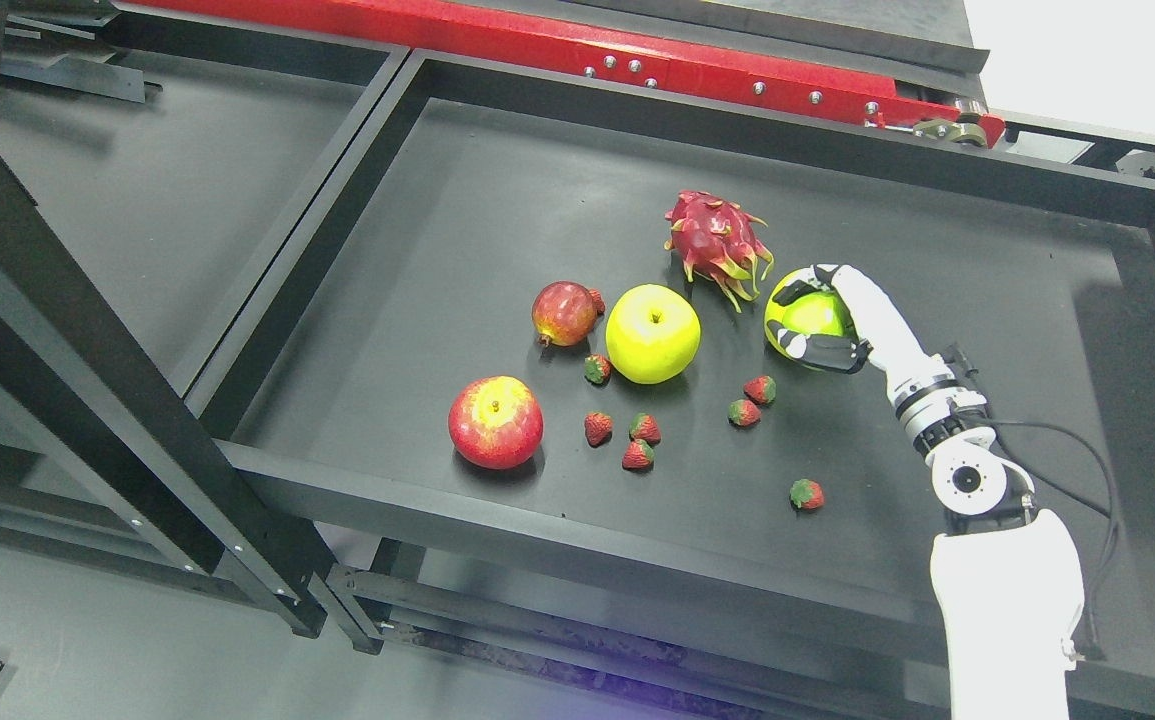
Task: Place green apple on left shelf middle layer
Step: 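Extend the right hand over the shelf tray beside the yellow apple, then open the right hand to release the green apple onto the tray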
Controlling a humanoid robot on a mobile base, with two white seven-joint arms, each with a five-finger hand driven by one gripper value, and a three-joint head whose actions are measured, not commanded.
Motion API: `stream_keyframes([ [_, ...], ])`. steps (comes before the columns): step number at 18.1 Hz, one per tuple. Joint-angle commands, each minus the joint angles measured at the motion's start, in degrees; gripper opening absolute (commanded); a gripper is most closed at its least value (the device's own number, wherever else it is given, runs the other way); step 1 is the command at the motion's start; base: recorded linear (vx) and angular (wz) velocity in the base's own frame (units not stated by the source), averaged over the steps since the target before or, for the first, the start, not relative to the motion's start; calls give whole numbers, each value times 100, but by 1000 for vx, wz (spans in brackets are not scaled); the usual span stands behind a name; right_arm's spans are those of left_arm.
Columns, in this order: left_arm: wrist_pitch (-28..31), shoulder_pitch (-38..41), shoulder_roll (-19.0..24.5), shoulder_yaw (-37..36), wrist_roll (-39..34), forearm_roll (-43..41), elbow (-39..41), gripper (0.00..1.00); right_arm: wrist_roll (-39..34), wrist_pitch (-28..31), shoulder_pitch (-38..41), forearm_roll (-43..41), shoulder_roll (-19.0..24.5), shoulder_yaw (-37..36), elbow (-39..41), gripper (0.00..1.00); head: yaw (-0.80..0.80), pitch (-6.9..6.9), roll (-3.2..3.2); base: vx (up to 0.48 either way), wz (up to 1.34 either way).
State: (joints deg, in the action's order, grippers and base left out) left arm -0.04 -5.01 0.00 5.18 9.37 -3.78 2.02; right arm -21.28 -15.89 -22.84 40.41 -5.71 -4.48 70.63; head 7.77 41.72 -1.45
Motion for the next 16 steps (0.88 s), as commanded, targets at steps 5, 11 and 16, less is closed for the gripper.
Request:
stream_keyframes([
  [5, -5, 0, 100, 0, -5, 0, 0, 100, -104, 473, 69, 20, 26, 245, -788, 57, 0, 0, 0, 0, 0],
  [11, -5, 0, 100, 0, 4, 0, 0, 100, -122, 665, 52, -182, 26, 193, -788, 77, 0, 0, 0, 0, 0],
  [16, -5, 0, 100, 0, 4, 0, 0, 100, -8, 869, 8, -534, 9, 132, -700, 91, 0, 0, 0, 0, 0],
])
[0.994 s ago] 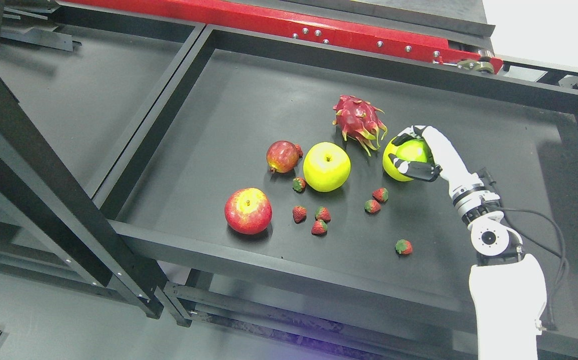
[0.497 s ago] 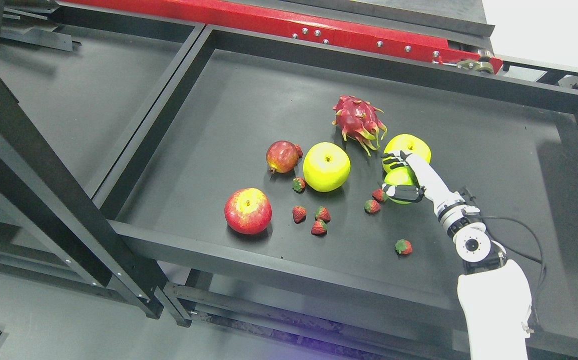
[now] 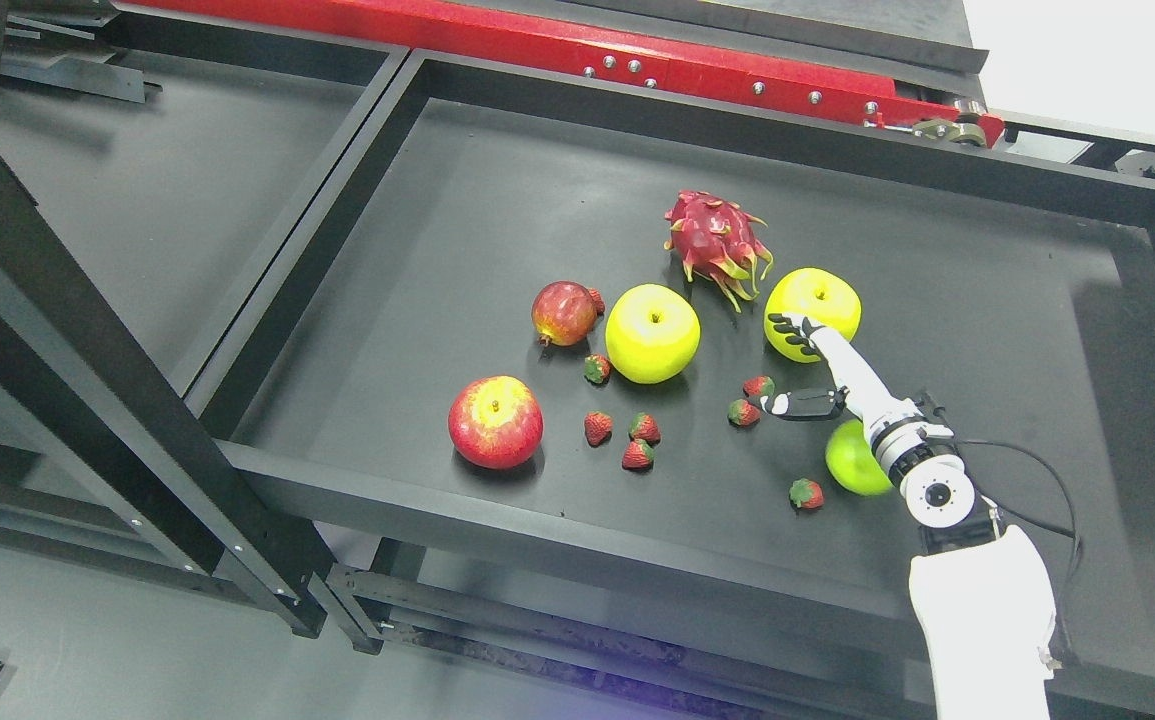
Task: Place green apple on left shelf middle layer
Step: 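Open the right hand to release the green apple onto the tray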
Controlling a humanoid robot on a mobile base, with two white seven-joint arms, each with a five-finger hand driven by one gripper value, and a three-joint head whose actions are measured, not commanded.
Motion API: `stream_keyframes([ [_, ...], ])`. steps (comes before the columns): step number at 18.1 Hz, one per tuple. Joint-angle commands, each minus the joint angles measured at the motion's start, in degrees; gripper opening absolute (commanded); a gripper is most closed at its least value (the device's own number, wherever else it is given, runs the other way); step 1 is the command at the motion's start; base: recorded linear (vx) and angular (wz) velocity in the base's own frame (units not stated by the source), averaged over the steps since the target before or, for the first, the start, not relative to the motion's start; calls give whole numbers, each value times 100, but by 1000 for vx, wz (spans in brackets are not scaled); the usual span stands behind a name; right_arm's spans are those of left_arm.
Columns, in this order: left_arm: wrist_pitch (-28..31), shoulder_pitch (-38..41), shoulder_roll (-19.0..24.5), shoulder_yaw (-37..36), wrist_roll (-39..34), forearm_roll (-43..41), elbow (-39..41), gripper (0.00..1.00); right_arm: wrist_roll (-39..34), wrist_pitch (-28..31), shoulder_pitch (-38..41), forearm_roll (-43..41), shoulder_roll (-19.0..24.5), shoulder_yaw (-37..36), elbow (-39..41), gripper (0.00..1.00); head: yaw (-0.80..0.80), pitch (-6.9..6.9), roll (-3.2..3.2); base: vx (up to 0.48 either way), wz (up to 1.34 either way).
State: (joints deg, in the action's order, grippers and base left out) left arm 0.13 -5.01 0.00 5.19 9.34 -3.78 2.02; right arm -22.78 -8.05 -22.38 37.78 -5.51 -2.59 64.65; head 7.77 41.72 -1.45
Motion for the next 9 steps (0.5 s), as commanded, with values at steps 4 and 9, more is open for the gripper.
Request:
stream_keyframes([
  [4, -21, 0, 100, 0, -3, 0, 0, 100, 580, 58, -30, -2005, 234, -875, 134, 95, 0, 0, 0, 0, 0],
  [9, -21, 0, 100, 0, 6, 0, 0, 100, 705, 5, 496, -2679, 296, -1094, 925, 99, 0, 0, 0, 0, 0],
])
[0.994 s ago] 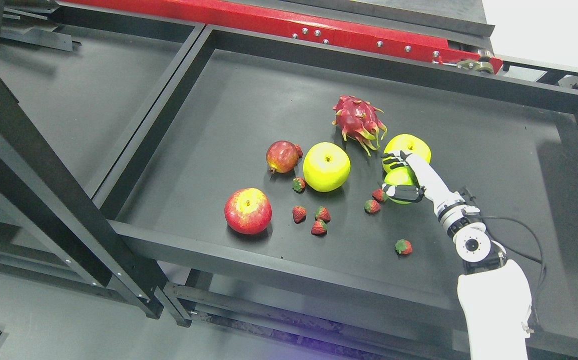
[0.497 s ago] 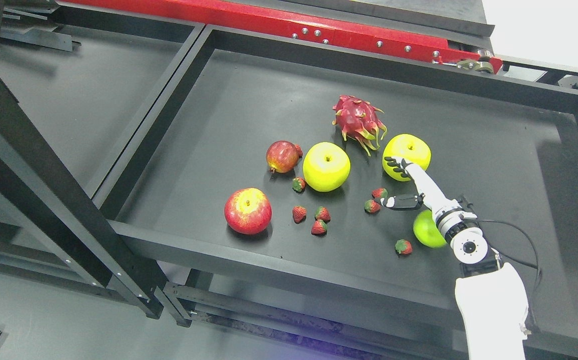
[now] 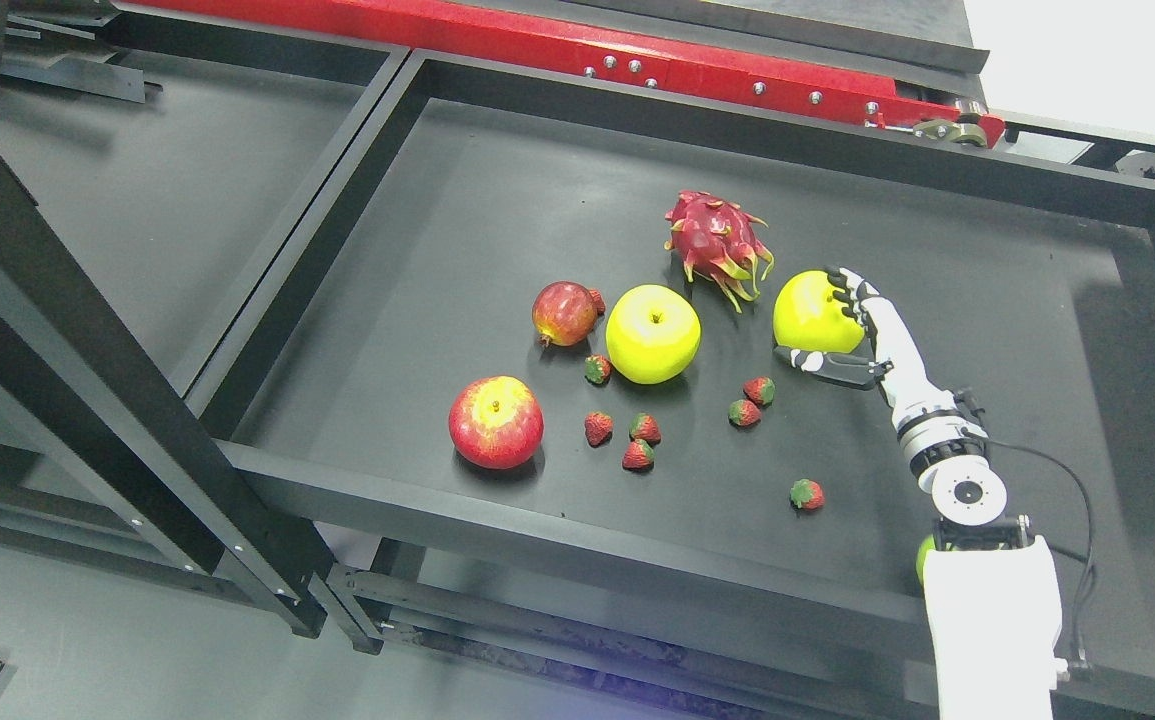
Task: Place green apple on left shelf middle layer
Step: 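Open the right hand to release the green apple onto the tray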
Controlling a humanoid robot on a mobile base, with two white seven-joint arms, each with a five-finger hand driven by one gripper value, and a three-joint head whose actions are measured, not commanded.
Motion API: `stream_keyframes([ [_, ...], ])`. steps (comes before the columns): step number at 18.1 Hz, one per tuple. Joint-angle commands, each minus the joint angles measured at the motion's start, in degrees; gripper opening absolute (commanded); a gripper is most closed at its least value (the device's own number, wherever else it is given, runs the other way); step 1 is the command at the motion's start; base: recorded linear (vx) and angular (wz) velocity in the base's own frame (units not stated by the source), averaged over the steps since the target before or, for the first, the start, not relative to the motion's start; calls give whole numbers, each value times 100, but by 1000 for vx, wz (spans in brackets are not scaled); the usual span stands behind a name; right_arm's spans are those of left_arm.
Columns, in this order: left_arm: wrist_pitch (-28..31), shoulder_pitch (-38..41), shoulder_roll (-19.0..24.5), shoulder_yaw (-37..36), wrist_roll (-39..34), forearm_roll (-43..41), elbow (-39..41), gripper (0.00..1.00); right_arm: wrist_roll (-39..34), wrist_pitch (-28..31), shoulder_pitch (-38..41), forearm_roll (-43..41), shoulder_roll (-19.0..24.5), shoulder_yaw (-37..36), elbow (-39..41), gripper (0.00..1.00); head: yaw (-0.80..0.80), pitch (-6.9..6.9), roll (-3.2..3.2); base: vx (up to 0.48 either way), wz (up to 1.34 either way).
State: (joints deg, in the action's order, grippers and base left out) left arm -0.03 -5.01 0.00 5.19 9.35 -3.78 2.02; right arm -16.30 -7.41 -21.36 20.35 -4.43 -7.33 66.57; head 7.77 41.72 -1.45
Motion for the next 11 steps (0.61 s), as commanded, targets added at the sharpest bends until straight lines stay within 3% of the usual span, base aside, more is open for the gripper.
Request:
stream_keyframes([
  [1, -6, 0, 100, 0, -3, 0, 0, 100, 57, -111, 562, -937, 223, -620, 847, 99, 0, 0, 0, 0, 0],
  [5, -6, 0, 100, 0, -3, 0, 0, 100, 13, -358, 1196, -1094, 337, -637, 1550, 99, 0, 0, 0, 0, 0],
  [9, -6, 0, 100, 0, -3, 0, 0, 100, 74, 151, 1047, -1805, 343, -865, 1578, 99, 0, 0, 0, 0, 0],
  [11, -6, 0, 100, 0, -3, 0, 0, 100, 144, 135, 1003, -2060, 343, -858, 1561, 99, 0, 0, 0, 0, 0],
])
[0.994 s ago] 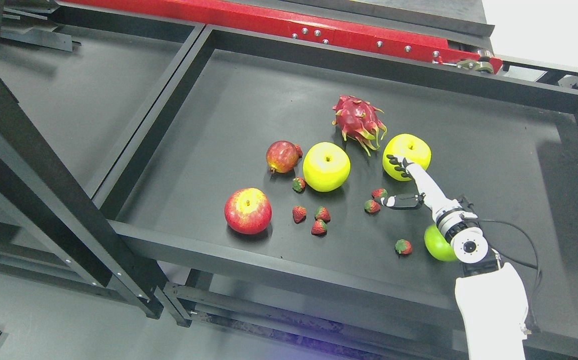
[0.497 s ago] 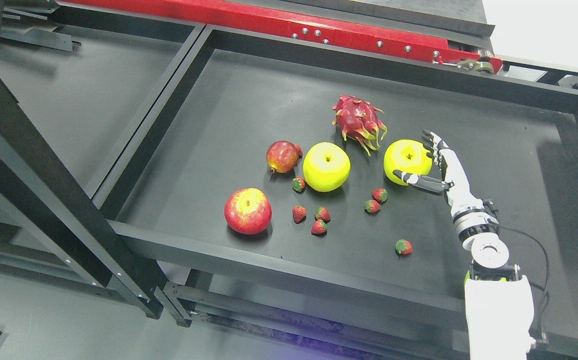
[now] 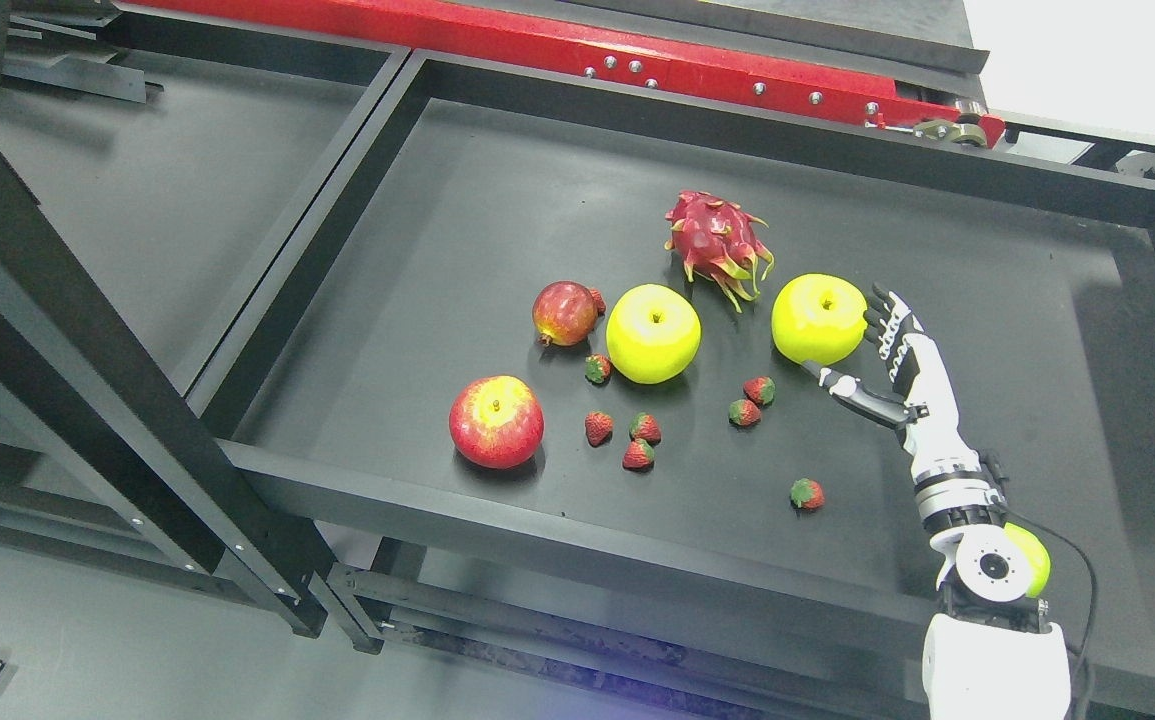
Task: Place green apple on left shelf middle layer
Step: 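Open the right hand to release the green apple onto the tray, then withdraw the open right hand from the shelf tray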
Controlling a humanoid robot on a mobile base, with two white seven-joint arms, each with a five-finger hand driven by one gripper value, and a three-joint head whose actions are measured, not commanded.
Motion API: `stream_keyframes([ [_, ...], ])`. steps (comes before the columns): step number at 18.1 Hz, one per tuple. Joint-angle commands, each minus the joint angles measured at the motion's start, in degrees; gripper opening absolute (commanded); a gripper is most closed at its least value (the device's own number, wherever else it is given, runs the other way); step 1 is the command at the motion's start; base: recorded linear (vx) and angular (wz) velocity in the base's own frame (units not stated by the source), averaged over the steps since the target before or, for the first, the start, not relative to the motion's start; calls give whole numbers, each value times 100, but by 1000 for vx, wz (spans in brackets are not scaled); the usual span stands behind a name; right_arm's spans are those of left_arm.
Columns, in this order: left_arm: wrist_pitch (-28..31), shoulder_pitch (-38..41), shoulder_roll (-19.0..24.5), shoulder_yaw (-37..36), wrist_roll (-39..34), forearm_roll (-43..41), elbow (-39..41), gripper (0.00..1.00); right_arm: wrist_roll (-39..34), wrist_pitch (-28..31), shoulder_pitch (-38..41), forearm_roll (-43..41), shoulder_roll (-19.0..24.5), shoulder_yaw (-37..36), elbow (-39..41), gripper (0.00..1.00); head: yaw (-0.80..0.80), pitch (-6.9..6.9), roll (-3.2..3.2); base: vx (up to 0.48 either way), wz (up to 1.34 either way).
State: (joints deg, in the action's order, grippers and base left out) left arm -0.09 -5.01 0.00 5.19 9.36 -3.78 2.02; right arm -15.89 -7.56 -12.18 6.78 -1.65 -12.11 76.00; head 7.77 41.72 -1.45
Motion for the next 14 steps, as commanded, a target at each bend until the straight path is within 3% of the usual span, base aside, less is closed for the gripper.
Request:
stream_keyframes([
  [1, 0, 0, 100, 0, -4, 0, 0, 100, 121, 106, 93, -791, 65, -372, 618, 100, 0, 0, 0, 0, 0],
  [6, 0, 0, 100, 0, -4, 0, 0, 100, 69, 96, 513, -748, 65, 295, 609, 100, 0, 0, 0, 0, 0],
  [8, 0, 0, 100, 0, 5, 0, 0, 100, 165, 743, 682, -739, 65, 454, 592, 100, 0, 0, 0, 0, 0],
  [10, 0, 0, 100, 0, -4, 0, 0, 100, 811, 1473, 656, -739, 65, 428, 591, 100, 0, 0, 0, -17, 51],
  [12, 0, 0, 100, 0, -4, 0, 0, 100, 1656, 1285, 699, -765, 65, 489, 591, 100, 0, 0, 0, -32, 73],
  [14, 0, 0, 100, 0, -4, 0, 0, 100, 1739, 454, 804, -870, 65, 586, 600, 100, 0, 0, 0, -49, 101],
])
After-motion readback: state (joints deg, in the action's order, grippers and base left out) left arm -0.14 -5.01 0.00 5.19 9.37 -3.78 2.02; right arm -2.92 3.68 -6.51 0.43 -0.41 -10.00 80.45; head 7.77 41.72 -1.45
